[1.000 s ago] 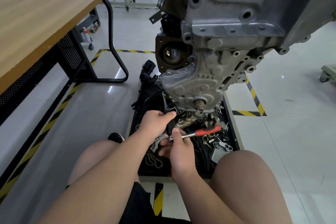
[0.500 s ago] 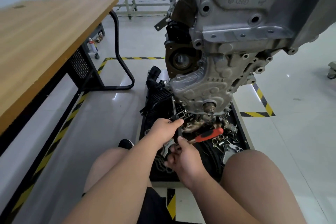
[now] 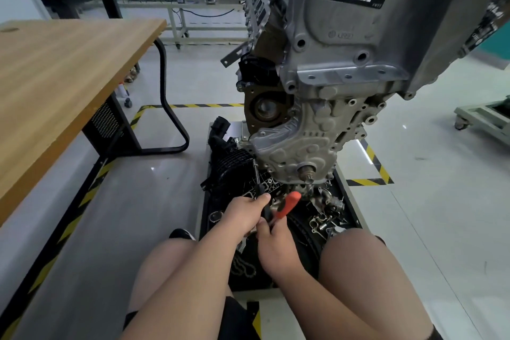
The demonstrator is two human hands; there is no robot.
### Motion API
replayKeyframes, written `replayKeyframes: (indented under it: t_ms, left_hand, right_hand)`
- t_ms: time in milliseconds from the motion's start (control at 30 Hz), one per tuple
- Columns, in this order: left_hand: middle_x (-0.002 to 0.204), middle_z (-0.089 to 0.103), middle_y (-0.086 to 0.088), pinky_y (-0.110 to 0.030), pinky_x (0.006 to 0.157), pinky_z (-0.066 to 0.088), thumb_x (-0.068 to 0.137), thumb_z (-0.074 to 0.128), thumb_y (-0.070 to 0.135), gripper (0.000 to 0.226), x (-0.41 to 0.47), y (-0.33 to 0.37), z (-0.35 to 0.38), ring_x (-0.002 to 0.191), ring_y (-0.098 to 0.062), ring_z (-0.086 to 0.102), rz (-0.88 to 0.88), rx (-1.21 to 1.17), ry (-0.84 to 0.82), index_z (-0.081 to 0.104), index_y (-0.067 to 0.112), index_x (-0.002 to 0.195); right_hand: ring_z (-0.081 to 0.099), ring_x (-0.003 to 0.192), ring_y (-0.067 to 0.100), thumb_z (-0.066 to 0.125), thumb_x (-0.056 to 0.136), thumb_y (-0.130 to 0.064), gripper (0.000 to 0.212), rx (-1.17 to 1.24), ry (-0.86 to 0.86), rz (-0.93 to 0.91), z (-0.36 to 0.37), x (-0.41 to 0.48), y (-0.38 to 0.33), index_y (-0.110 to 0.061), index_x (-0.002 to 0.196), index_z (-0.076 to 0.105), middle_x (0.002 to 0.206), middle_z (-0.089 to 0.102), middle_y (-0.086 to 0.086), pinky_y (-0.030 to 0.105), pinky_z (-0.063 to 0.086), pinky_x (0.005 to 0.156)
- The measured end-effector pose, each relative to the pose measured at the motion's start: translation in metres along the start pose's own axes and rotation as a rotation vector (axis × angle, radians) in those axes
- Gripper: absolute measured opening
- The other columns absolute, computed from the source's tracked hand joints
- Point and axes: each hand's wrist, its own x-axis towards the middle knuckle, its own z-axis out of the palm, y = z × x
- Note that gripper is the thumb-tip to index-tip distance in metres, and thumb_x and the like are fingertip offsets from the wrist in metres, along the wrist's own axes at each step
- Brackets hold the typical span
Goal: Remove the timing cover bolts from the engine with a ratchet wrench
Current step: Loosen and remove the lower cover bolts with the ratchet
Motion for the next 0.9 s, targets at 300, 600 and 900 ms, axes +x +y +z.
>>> replayKeyframes:
  t_ms: [300,600,900]
  left_hand:
    - [0.052,0.053,0.0,-0.022,0.044,0.037,0.082,0.062,0.058,0.049,0.005,-0.001,-0.001,0.046,-0.019,0.051,0.0,-0.023,0.001,0.066,0.01,0.074]
    - [0.055,0.046,0.0,-0.013,0.033,0.025,0.08,0.068,0.055,0.044,0.017,-0.007,-0.005,0.027,-0.009,0.034,0.014,0.002,0.027,0.055,0.014,0.069]
    - [0.046,0.046,0.004,-0.022,0.046,0.032,0.079,0.07,0.048,0.042,0.02,-0.007,-0.002,0.039,-0.012,0.042,0.053,-0.037,0.054,0.053,0.013,0.063]
  right_hand:
    - [0.034,0.035,0.014,0.042,0.102,-0.041,0.034,0.825,0.015,0.415,0.01,0.011,-0.005,-0.015,0.097,0.063,0.05,0.049,0.003,0.026,0.038,0.043]
    - [0.02,0.029,0.008,0.04,0.098,-0.052,0.049,1.288,-0.223,0.596,0.009,0.016,0.004,-0.01,0.097,0.065,0.047,0.036,-0.003,0.021,0.029,0.035]
    - [0.05,0.043,0.006,0.041,0.101,-0.038,0.033,0.162,0.015,0.128,0.004,0.013,0.0,-0.011,0.09,0.056,0.055,0.055,-0.006,0.024,0.041,0.044]
